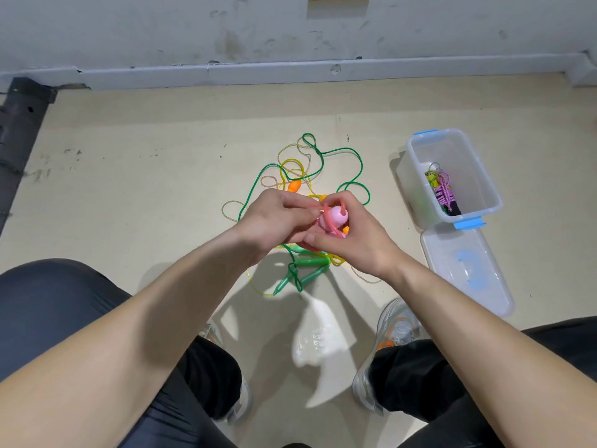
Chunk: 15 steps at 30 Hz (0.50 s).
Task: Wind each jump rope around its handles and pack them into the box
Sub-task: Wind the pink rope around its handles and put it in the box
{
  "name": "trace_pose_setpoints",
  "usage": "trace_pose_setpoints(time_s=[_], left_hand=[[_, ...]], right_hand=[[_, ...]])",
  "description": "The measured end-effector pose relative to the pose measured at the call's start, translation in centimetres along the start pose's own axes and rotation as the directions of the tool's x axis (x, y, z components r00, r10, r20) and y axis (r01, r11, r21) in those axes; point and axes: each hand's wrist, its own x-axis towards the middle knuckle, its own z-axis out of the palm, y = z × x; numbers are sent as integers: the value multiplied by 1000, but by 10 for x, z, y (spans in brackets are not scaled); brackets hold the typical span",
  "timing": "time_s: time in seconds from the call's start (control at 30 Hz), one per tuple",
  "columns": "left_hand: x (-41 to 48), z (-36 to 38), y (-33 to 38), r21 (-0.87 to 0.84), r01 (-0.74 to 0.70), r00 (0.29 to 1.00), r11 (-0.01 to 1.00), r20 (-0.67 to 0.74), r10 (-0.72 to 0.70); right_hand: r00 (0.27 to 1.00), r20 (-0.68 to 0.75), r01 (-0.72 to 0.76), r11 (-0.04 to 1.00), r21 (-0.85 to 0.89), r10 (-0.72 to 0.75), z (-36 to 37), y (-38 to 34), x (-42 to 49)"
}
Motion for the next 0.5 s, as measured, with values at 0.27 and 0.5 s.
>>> trace_pose_setpoints(time_s=[0.27, 0.5], left_hand=[[-6, 17, -5, 381, -266, 927, 886, -150, 343], [-4, 14, -5, 592, -238, 906, 770, -149, 395]], right_hand=[[996, -36, -76, 992, 96, 80, -3, 7, 4], [989, 44, -144, 990, 11, 143, -9, 10, 10]])
